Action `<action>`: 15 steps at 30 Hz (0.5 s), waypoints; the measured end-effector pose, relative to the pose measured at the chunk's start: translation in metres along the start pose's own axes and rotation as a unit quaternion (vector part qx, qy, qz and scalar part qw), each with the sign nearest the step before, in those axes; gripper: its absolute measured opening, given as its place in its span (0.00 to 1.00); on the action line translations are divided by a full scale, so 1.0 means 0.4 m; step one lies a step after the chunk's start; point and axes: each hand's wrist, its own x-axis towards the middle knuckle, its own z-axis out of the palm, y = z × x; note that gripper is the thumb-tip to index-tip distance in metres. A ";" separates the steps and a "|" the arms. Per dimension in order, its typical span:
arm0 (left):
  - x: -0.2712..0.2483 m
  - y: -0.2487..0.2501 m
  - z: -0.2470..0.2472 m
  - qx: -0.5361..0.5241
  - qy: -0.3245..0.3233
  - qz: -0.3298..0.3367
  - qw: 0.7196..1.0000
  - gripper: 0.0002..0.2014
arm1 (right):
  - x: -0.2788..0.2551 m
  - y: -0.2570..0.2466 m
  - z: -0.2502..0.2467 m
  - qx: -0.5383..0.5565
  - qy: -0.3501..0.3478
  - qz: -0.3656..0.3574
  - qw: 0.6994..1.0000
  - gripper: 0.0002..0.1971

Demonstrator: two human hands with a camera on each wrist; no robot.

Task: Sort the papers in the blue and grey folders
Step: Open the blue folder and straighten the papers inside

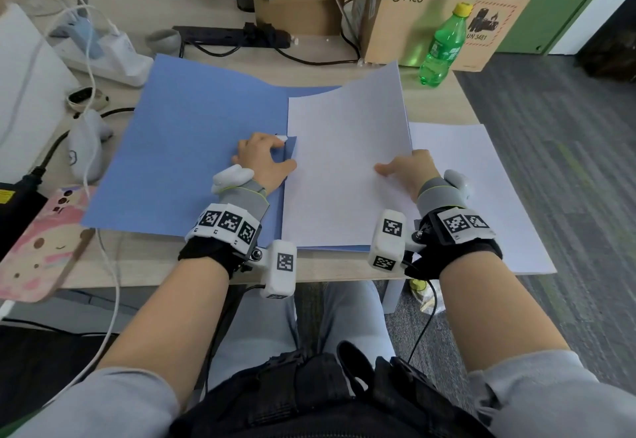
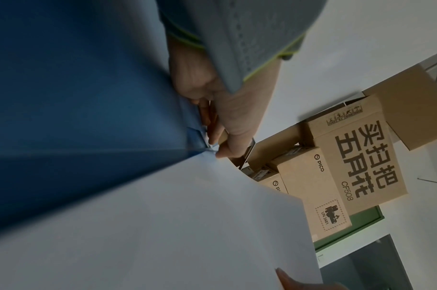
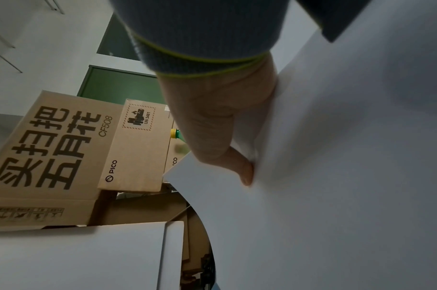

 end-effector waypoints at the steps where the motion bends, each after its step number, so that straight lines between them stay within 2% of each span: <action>1: -0.001 0.001 0.001 -0.001 -0.001 -0.001 1.000 0.18 | 0.001 0.005 0.001 0.015 -0.005 -0.001 1.000 0.20; 3: 0.002 0.000 0.004 -0.004 -0.003 -0.005 1.000 0.17 | 0.000 0.010 0.006 0.025 -0.010 -0.001 1.000 0.19; 7: 0.007 0.004 0.012 -0.009 -0.010 -0.029 0.999 0.16 | -0.007 0.005 0.003 0.034 -0.013 -0.002 0.999 0.25; 11: 0.000 0.032 0.014 0.006 -0.013 -0.008 1.000 0.03 | -0.008 0.006 0.007 0.041 -0.015 0.000 0.999 0.28; 15: 0.004 0.040 -0.004 -0.005 -0.012 -0.019 1.000 0.04 | -0.007 0.011 0.012 0.032 -0.019 0.002 0.999 0.29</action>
